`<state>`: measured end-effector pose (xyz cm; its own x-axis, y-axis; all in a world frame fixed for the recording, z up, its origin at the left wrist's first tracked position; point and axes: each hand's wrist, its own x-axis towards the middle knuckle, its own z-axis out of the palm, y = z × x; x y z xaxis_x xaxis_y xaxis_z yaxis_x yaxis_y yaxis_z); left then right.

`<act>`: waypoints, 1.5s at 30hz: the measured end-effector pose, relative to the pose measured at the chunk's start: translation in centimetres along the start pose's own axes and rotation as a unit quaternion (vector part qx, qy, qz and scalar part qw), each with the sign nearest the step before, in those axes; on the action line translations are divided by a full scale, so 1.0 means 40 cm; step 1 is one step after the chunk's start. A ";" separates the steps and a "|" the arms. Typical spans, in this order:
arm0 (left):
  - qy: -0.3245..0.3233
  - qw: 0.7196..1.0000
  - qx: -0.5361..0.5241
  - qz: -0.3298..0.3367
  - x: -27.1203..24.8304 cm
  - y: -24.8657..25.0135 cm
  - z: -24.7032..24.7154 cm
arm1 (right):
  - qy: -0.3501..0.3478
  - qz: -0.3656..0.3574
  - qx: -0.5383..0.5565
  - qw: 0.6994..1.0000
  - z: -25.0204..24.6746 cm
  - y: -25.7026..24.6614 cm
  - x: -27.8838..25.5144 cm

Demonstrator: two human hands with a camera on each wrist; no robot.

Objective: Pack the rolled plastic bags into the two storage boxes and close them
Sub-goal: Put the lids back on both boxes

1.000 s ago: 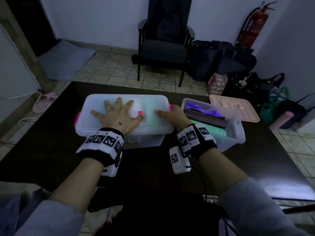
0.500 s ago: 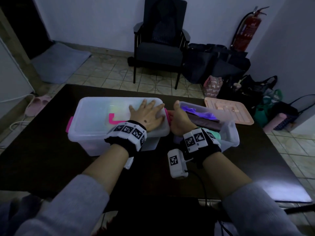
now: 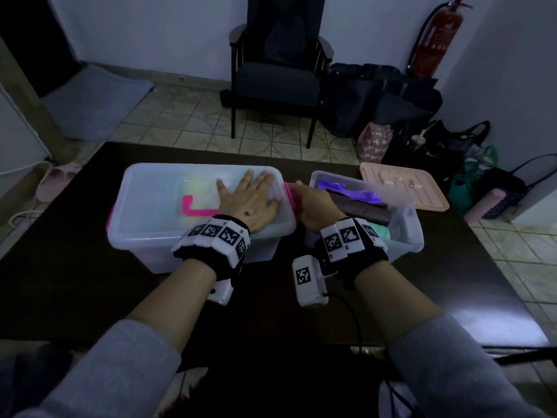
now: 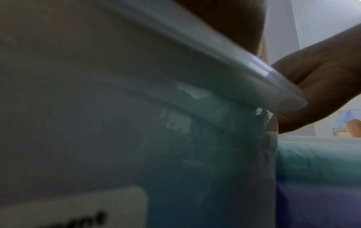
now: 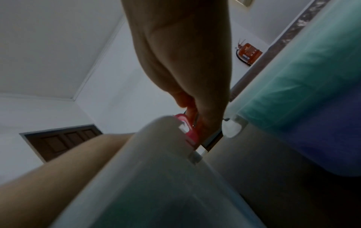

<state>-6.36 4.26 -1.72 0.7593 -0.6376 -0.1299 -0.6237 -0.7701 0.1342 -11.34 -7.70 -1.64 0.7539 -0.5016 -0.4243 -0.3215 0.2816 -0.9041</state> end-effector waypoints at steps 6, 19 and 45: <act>-0.002 1.000 0.010 0.005 -0.001 0.000 -0.001 | -0.020 -0.014 -0.063 0.998 -0.004 -0.015 0.004; 0.188 0.951 -0.220 -0.112 -0.052 -0.115 -0.067 | 0.072 -0.278 -0.429 0.856 0.115 -0.039 -0.049; 0.263 0.729 -0.502 -0.382 -0.190 -0.375 -0.039 | -0.095 -0.271 -0.706 0.647 0.430 0.045 -0.066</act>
<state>-2.51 20.69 -1.21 0.9450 0.2703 -0.1843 0.2694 -0.3237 0.9070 -4.04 8.20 -1.28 0.9890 -0.0650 -0.1327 -0.0810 -0.9896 -0.1192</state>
